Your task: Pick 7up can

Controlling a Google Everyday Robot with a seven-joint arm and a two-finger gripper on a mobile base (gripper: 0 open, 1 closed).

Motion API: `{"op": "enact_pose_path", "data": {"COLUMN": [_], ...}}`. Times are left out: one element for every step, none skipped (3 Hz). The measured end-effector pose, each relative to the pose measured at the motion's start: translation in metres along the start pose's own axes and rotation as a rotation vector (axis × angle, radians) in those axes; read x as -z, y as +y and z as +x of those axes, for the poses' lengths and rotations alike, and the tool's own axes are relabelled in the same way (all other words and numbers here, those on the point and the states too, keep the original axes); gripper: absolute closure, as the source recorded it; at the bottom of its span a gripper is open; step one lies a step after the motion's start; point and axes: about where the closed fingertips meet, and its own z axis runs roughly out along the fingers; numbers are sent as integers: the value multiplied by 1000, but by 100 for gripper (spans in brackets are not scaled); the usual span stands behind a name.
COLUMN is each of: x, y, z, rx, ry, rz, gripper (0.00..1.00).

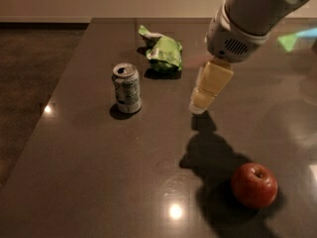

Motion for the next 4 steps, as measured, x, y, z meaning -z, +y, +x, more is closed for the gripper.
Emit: {"op": "enact_pose_path", "data": {"x": [-25,-49,-69,-90], "y": [-10,-18,-17,-11], "z": [-32,-62,-87,-108], "rx": [-44,-90,-112,-138], "ry": [-51,-117,-172,-217], "rz": [-12,-19,-39,-87], "gripper": [0,0,0,0]}}
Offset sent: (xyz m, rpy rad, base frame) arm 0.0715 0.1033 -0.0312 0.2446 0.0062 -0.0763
